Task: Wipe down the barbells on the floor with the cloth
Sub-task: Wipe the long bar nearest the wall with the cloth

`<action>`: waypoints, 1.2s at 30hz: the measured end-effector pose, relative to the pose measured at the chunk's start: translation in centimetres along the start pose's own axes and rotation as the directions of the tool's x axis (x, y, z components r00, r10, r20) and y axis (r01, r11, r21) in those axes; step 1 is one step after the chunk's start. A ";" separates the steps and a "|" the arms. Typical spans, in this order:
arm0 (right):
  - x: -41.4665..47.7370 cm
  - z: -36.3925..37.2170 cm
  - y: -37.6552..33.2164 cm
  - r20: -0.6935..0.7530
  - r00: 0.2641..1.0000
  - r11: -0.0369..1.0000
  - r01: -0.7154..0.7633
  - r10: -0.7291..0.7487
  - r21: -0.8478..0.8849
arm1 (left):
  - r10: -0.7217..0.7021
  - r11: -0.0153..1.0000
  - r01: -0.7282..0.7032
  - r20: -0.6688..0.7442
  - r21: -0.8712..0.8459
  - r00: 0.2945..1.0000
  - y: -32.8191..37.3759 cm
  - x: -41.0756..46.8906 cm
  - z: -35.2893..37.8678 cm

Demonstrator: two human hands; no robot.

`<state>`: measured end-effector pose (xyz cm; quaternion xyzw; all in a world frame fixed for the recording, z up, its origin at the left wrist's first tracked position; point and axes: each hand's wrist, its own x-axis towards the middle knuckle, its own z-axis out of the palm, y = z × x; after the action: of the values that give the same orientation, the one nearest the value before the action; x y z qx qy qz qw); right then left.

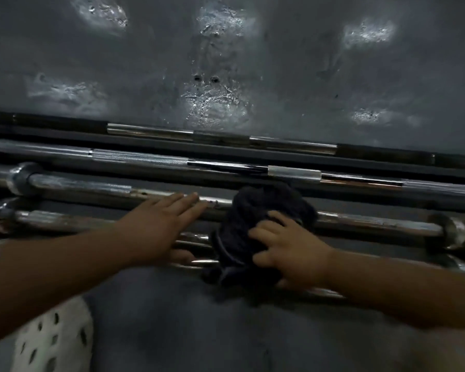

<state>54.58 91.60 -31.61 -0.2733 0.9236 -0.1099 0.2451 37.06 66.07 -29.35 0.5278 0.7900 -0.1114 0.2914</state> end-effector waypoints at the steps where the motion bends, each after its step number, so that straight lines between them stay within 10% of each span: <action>1: -2.3 1.1 0.2 0.010 0.999 0.997 -0.046 0.046 0.063 | -0.075 0.997 0.075 0.013 -0.030 0.997 1.7 0.3 0.1; 6: -9.7 -0.2 4.9 -0.174 0.953 0.940 -0.195 0.249 0.280 | -0.249 0.967 0.241 -0.106 -0.081 0.963 10.5 3.1 3.0; 10: -2.0 -2.8 7.8 -0.524 0.735 0.883 -0.225 0.431 0.411 | -0.404 0.909 0.374 -0.164 -0.185 0.900 13.8 5.2 4.9; 13: 1.0 -1.0 8.8 -0.503 0.654 0.824 -0.430 0.565 0.368 | -0.399 0.915 0.367 -0.224 -0.169 0.889 13.5 5.6 5.4; 19: -5.9 1.3 6.8 -0.489 0.630 0.774 -0.315 0.603 0.549 | -0.352 0.934 0.312 -0.294 -0.175 0.889 12.6 6.1 5.4; 23: -2.1 -4.6 11.0 -0.669 0.333 0.747 -0.280 0.665 0.603 | -0.355 0.933 0.312 -0.322 -0.177 0.878 12.1 6.6 4.7; 28: 2.2 -2.8 11.3 -0.549 0.589 0.803 -0.481 0.593 0.352 | -0.376 0.926 0.335 -0.341 -0.174 0.862 10.9 8.3 3.0; 32: -5.6 0.2 7.9 -0.598 0.637 0.873 -0.370 0.487 0.317 | -0.356 0.934 0.320 -0.328 -0.160 0.875 10.2 8.5 3.0; 36: -10.5 0.1 9.3 -0.562 0.463 0.728 -0.456 0.685 0.512 | -0.367 0.930 0.334 -0.327 -0.154 0.871 10.3 8.6 3.2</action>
<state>58.07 105.14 -30.73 0.1615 0.9510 -0.2517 -0.0786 45.07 75.43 -35.53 0.3729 0.9159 -0.0298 0.1455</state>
